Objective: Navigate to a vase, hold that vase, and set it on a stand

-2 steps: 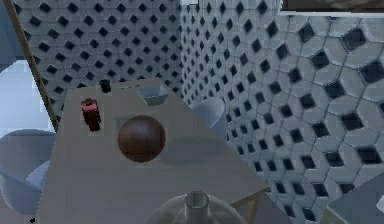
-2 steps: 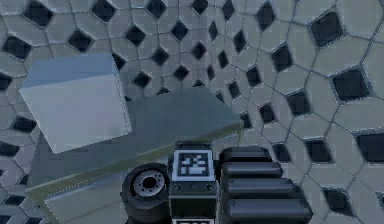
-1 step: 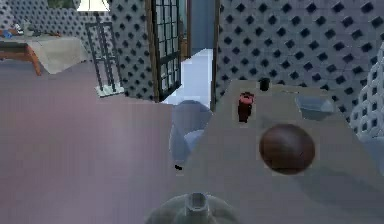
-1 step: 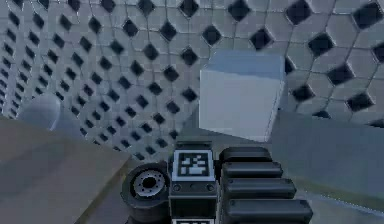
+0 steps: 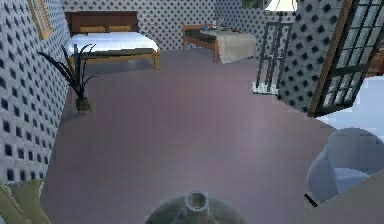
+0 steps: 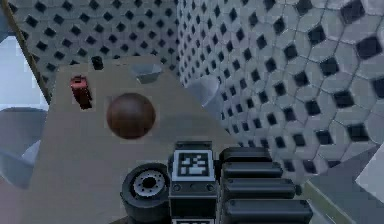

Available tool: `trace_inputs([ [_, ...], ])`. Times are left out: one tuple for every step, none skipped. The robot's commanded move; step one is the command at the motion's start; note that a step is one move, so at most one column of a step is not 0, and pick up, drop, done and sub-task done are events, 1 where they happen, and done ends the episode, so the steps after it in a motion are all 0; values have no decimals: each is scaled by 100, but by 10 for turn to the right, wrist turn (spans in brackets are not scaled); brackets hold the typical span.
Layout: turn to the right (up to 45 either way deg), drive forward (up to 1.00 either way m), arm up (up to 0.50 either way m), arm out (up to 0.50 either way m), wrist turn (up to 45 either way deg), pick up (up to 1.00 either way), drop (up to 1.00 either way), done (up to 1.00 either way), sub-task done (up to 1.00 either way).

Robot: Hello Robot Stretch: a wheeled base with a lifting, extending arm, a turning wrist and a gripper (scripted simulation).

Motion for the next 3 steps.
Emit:
trace_inputs([
  [-60, 0, 0, 0, 0, 0, 0, 0, 0],
  [0, 45, 0, 0, 0, 0, 0, 0, 0],
  [-180, 0, 0, 0, 0, 0, 0, 0, 0],
])
